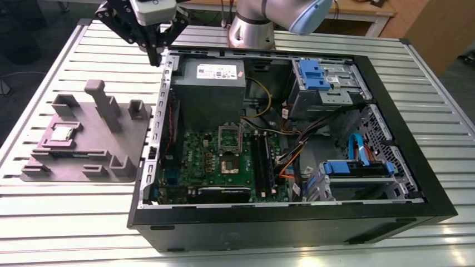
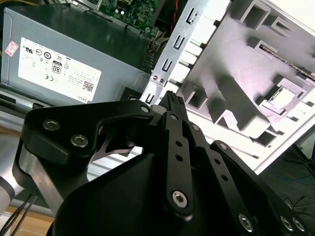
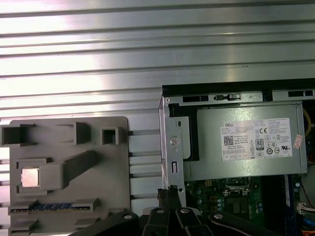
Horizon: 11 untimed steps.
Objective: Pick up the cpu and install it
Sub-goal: 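Reach for the cpu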
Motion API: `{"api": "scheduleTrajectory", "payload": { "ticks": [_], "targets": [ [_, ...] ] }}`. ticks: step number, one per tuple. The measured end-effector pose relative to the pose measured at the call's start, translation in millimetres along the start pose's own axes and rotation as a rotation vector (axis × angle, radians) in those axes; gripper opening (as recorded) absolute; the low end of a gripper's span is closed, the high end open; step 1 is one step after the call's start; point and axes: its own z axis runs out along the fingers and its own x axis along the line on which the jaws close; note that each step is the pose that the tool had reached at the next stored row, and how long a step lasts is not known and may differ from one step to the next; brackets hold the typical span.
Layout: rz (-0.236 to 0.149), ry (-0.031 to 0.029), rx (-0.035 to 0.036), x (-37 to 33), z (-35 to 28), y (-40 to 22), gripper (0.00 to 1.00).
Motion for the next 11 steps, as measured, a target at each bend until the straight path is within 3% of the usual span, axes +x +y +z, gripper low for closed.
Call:
{"api": "scheduleTrajectory", "payload": {
  "ticks": [11],
  "targets": [
    [0.000,0.0002,0.0001,14.5,0.7,-1.2,0.10]
  ]
}}
